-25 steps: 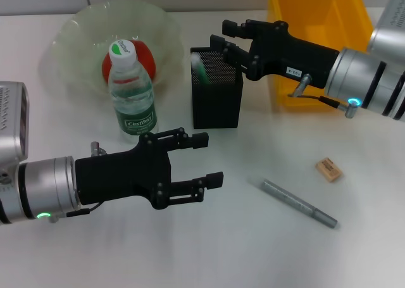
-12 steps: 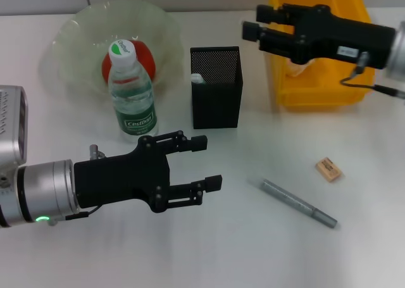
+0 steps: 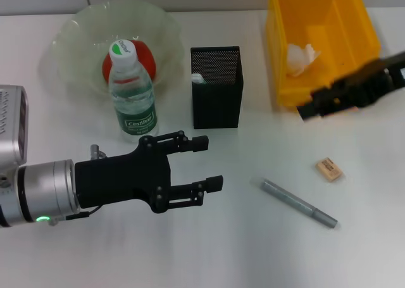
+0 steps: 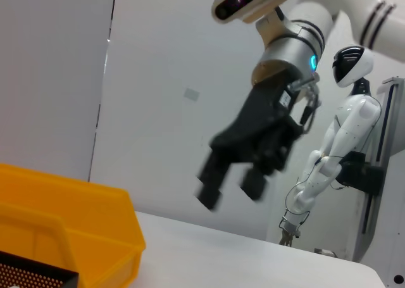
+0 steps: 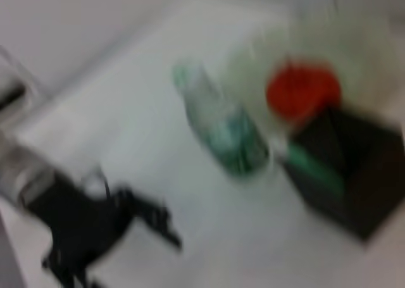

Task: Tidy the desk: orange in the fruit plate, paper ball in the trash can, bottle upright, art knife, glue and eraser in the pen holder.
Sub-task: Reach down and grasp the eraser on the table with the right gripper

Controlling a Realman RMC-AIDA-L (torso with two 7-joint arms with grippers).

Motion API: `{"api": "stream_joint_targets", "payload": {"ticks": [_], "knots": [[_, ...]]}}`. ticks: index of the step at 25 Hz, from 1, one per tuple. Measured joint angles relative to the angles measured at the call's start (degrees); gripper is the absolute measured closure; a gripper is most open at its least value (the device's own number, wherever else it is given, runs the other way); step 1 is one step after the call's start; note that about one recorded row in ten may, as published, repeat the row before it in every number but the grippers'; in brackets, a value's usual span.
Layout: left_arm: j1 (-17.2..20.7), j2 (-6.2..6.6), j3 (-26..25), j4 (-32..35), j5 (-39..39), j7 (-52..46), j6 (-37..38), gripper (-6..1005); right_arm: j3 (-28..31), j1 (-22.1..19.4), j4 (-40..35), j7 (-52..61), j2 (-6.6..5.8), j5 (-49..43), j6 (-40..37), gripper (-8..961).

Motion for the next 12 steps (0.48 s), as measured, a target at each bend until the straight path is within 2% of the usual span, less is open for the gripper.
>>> {"api": "stream_joint_targets", "payload": {"ticks": [1,4,5,12], "knots": [[0.00,0.00,0.00,0.00,0.00,0.00,0.00,276,0.00,0.00,0.00,0.00,0.00,0.00,0.00,355],[-0.19,-0.05,0.05,0.00,0.06,0.00,0.01,277,-0.60,3.62,1.08,4.52,-0.23,-8.46,-4.55,356],[-0.26,-0.07,0.06,0.00,0.07,0.00,0.01,277,-1.40,4.91,1.47,5.86,0.23,-13.34,-5.33,356],[-0.33,-0.09,0.11,0.00,0.25,0.00,0.07,277,-5.81,6.68,4.81,7.06,1.94,-22.10,-3.60,360]]}}
